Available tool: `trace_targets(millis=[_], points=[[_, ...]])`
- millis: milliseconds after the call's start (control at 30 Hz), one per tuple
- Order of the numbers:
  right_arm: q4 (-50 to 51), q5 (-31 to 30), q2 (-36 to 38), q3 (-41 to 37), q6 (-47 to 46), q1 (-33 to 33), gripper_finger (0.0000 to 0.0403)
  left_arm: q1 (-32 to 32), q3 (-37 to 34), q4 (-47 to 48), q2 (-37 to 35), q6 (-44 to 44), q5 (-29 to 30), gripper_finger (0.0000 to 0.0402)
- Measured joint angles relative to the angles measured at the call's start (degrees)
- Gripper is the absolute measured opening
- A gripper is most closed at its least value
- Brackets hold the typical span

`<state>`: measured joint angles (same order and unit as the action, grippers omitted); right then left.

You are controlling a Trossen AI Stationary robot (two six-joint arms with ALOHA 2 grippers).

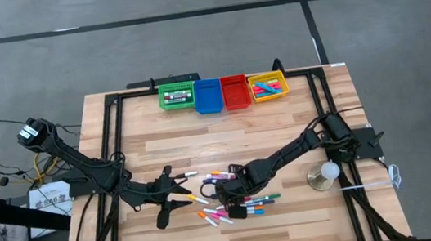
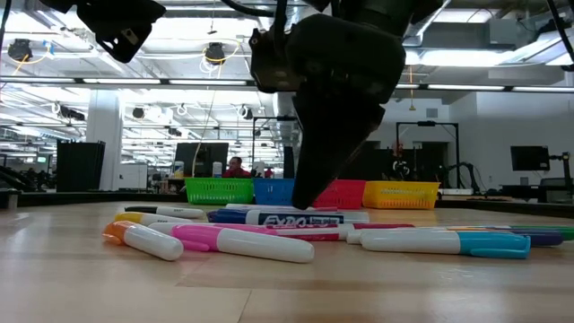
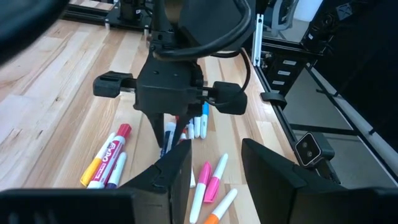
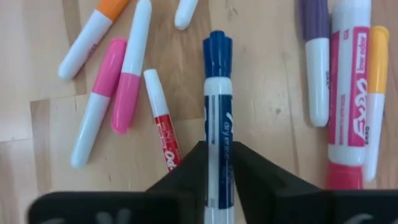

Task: Pick & Place Markers
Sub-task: Put the large dark blue marker pen into the green bin

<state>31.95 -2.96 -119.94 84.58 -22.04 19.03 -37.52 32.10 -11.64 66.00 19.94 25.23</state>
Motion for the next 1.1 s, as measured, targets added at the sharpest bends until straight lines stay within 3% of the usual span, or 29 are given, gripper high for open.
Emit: trace_targets(millis=[267, 600, 833, 1100], points=[[-2.41, 0.2, -0.41, 0.02, 0.08, -0.42, 0.0138, 0.0, 0.0, 0.0, 0.0, 0.0, 0.0, 0.014], [-4.75, -0.27, -0.5, -4.17, -0.43, -0.87, 0.0166, 0.0, 0.0, 0.02, 0.0, -0.04, 0.0, 0.014], [-6.57, -1.26, -0.09, -6.72, -4.09, -2.32, 0.0139, 0.92, 0.0, 0.02, 0.0, -0.17, 0.04, 0.014], [-6.57, 0.53, -0.07, -5.91, -4.58, -3.3, 0.0045, 1.25, 0.0, 0.02, 0.0, -0.55, 0.02, 0.014]])
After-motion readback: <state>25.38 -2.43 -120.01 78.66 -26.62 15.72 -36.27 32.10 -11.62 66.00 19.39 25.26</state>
